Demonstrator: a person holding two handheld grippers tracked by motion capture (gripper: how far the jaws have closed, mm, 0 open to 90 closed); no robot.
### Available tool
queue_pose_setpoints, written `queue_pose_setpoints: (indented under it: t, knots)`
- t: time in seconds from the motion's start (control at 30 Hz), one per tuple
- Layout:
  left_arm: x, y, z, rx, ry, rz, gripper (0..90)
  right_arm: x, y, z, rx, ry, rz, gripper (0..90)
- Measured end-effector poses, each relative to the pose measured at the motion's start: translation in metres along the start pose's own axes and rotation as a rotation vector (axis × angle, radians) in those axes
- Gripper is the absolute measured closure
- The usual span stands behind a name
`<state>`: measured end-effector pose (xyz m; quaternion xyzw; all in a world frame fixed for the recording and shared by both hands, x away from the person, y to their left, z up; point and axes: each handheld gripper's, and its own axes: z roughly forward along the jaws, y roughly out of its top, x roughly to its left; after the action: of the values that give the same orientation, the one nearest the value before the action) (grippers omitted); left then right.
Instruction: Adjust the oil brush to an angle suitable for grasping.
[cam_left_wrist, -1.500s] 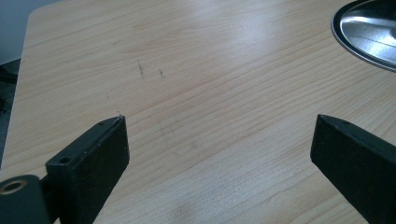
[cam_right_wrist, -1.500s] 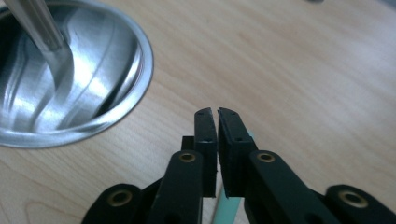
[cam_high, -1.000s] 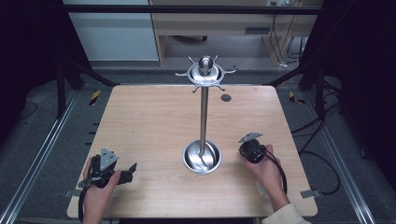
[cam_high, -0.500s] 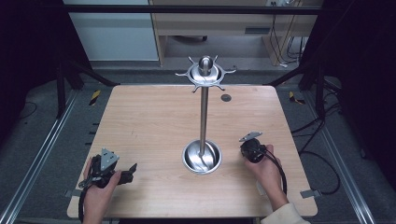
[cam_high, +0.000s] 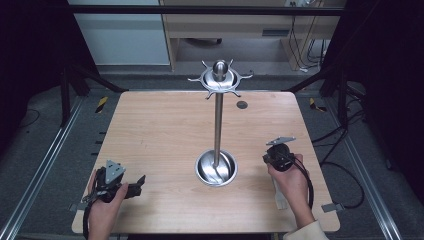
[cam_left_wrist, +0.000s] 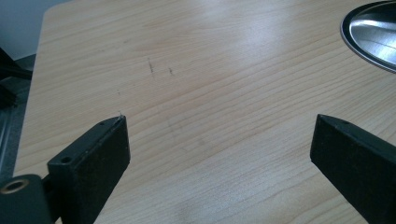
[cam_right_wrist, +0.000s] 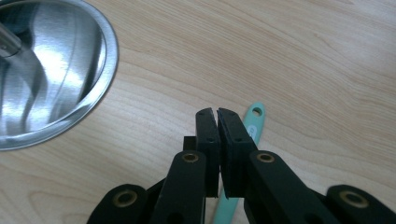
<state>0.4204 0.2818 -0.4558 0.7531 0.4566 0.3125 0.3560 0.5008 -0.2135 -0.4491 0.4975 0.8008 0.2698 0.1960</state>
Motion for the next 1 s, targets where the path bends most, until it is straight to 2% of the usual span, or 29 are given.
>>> queue_pose_setpoints:
  t: [0.07,0.1,0.17,0.23,0.33,0.4,0.5,0.57,0.67,0.73,0.87,1.0]
  knots:
    - [0.001,0.005,-0.001,-0.020,0.008,-0.005,4.2,0.000,-0.002,-0.004,0.009,0.004,0.016,84.0]
    - [0.002,0.008,-0.001,-0.032,0.006,-0.009,4.2,-0.001,-0.006,-0.004,0.038,-0.001,0.020,80.8]
    - [0.002,0.014,0.002,-0.045,-0.005,-0.008,4.2,-0.002,-0.008,-0.004,0.056,-0.002,0.024,79.1]
    - [0.000,0.018,0.005,-0.051,-0.023,0.017,4.3,-0.003,-0.012,-0.005,0.092,0.006,0.038,75.0]
    - [-0.006,0.018,0.006,-0.055,-0.045,0.080,4.2,-0.005,-0.013,-0.006,0.142,-0.011,0.051,67.0]
    - [-0.010,0.017,0.004,-0.059,-0.065,0.097,4.2,-0.003,-0.012,-0.006,0.188,-0.021,0.062,64.5]
    - [-0.013,0.013,-0.004,-0.068,-0.099,0.071,4.2,-0.001,-0.007,-0.006,0.239,-0.030,0.079,64.2]
    - [-0.014,0.010,-0.007,-0.073,-0.110,0.054,4.2,0.000,-0.005,-0.008,0.252,-0.031,0.104,65.8]
    - [-0.012,0.007,-0.005,-0.061,-0.102,0.052,4.1,0.003,-0.006,-0.007,0.303,-0.031,0.109,66.3]
    - [-0.009,0.006,-0.003,-0.051,-0.091,0.035,4.2,0.003,-0.007,-0.004,0.333,-0.032,0.113,67.1]
    - [-0.003,0.003,-0.003,-0.043,-0.077,-0.003,4.2,0.000,-0.008,-0.001,0.359,-0.029,0.115,69.7]
    - [-0.002,0.002,-0.001,-0.033,-0.069,-0.007,4.2,0.000,-0.010,-0.001,0.382,-0.030,0.114,71.5]
